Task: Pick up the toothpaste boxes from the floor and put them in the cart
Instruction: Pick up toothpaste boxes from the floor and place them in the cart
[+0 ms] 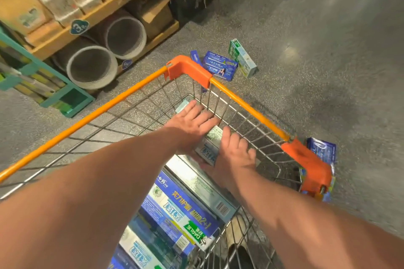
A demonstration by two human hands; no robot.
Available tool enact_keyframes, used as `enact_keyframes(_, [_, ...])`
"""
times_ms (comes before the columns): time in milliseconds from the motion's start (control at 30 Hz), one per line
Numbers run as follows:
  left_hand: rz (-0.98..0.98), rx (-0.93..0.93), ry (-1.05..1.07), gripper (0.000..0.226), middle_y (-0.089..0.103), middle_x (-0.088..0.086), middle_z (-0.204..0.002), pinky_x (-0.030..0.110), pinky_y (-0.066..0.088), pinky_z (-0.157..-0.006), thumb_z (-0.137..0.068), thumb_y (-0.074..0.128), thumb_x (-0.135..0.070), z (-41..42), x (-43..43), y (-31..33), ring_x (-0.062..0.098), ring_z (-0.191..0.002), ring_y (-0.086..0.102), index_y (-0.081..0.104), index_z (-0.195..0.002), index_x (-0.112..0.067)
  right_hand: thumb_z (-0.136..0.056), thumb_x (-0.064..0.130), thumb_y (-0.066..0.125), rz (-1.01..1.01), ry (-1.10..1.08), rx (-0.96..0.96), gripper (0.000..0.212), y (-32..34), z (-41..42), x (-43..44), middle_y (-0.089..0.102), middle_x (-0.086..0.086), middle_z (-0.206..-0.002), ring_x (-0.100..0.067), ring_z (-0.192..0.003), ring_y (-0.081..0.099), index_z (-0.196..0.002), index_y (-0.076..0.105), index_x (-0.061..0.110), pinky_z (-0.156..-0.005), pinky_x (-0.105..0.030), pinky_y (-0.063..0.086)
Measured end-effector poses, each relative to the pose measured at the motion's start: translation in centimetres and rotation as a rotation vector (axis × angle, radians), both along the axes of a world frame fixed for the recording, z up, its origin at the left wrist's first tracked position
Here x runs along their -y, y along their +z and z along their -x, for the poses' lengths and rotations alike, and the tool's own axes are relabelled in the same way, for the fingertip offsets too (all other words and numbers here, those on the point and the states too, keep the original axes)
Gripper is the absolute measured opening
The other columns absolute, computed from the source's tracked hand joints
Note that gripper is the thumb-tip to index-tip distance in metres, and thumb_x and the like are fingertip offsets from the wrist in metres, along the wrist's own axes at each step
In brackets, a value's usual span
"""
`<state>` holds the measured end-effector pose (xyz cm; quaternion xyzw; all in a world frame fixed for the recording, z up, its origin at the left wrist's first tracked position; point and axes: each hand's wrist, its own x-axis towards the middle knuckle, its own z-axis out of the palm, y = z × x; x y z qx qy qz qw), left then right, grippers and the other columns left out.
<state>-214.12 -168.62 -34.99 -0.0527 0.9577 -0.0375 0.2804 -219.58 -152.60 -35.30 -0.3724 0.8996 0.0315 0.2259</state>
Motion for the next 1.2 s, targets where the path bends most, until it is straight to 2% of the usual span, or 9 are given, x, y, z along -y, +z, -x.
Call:
enact_keyframes(133, [-0.053, 0.011, 0.046, 0.133, -0.002, 0.004, -0.17, 0.051, -0.018, -0.121, -0.063, 0.026, -0.103, 0.0, -0.1, -0.3, 0.033, -0.156, -0.01, -0.012, -0.161, -0.021, -0.075, 0.061, 0.073, 0.12, -0.037, 0.114, 0.104, -0.8, 0.7, 0.0, 0.027, -0.01, -0.145, -0.035, -0.131, 0.032, -0.147, 0.009, 0.02, -0.104, -0.058, 0.033])
enact_keyframes(300, [-0.039, -0.051, 0.05, 0.112, 0.003, 0.004, -0.17, 0.051, -0.014, -0.122, -0.077, 0.012, -0.095, 0.3, 0.2, -1.2, 0.031, -0.156, -0.007, -0.007, -0.162, -0.025, -0.074, 0.085, 0.05, -0.04, 0.011, 0.007, 0.116, -2.0, 1.2, 0.4, 0.029, -0.004, -0.138, -0.026, -0.125, 0.034, -0.151, -0.01, 0.023, -0.096, -0.047, 0.032])
enact_keyframes(367, [-0.023, 0.008, 0.071, 0.11, -0.003, 0.004, -0.171, 0.051, -0.015, -0.122, -0.08, 0.017, -0.093, 0.6, -0.3, -0.7, 0.029, -0.156, -0.011, -0.009, -0.162, -0.025, -0.069, 0.088, 0.046, -0.083, -0.02, 0.042, 0.12, -1.1, 1.5, 0.6, 0.032, -0.006, -0.138, -0.026, -0.128, 0.034, -0.154, -0.005, 0.021, -0.098, -0.046, 0.029])
enact_keyframes(533, [-0.152, -0.026, 0.248, 0.089, -0.002, 0.0, -0.172, 0.044, 0.005, -0.127, -0.098, 0.045, -0.063, -0.2, -2.0, 2.0, 0.022, -0.157, -0.004, -0.002, -0.163, -0.024, -0.094, 0.05, 0.053, -0.126, 0.0, 0.117, 0.065, 3.0, 1.8, 0.4, 0.04, -0.007, -0.147, -0.028, -0.137, 0.037, -0.147, 0.03, 0.02, -0.104, -0.045, 0.033])
enact_keyframes(600, [-0.198, -0.057, 0.283, 0.073, 0.012, 0.001, -0.17, 0.042, 0.026, -0.122, -0.103, 0.045, -0.043, -1.4, -2.4, 4.4, 0.023, -0.154, 0.019, 0.009, -0.163, -0.024, -0.095, 0.036, 0.054, -0.143, 0.04, 0.116, 0.047, 5.9, 1.9, 0.0, 0.046, -0.005, -0.143, -0.028, -0.134, 0.042, -0.139, 0.044, 0.021, -0.103, -0.044, 0.039])
enact_keyframes(700, [-0.135, 0.023, 0.258, 0.06, 0.042, 0.006, -0.153, 0.043, 0.048, -0.101, -0.101, 0.048, -0.038, -3.2, -3.0, 9.5, 0.03, -0.134, 0.049, 0.027, -0.155, -0.02, -0.09, 0.043, 0.06, -0.16, 0.059, 0.152, 0.046, 11.6, 2.1, -1.3, 0.055, -0.007, -0.133, -0.031, -0.125, 0.053, -0.13, 0.054, 0.019, -0.099, -0.042, 0.047])
enact_keyframes(833, [-0.071, 0.079, 0.256, 0.041, 0.057, 0.01, -0.134, 0.038, 0.05, -0.084, -0.101, 0.048, -0.035, -3.7, -4.1, 16.7, 0.033, -0.118, 0.06, 0.045, -0.138, -0.016, -0.087, 0.046, 0.06, -0.086, 0.023, 0.196, 0.055, 19.1, 2.9, -4.1, 0.056, -0.009, -0.136, -0.032, -0.125, 0.055, -0.135, 0.054, 0.02, -0.103, -0.042, 0.048])
enact_keyframes(1033, [-0.068, -0.073, 0.211, 0.038, 0.061, 0.008, -0.128, 0.042, 0.055, -0.09, -0.097, 0.05, -0.038, 0.0, -8.5, 27.5, 0.032, -0.114, 0.063, 0.052, -0.13, -0.019, -0.092, 0.036, 0.061, 0.02, -0.047, 0.139, 0.029, 29.0, 5.1, -10.4, 0.063, -0.01, -0.111, -0.03, -0.103, 0.062, -0.11, 0.06, 0.014, -0.084, -0.034, 0.052])
enact_keyframes(1200, [-0.047, -0.16, 0.144, 0.049, 0.061, 0.006, -0.129, 0.042, 0.053, -0.09, -0.098, 0.05, -0.052, 3.6, -15.0, 34.9, 0.029, -0.113, 0.062, 0.051, -0.136, -0.021, -0.089, 0.036, 0.061, 0.072, -0.075, 0.08, 0.045, 34.6, 7.6, -16.9, 0.059, -0.013, -0.129, -0.032, -0.119, 0.057, -0.128, 0.057, 0.014, -0.098, -0.036, 0.049])
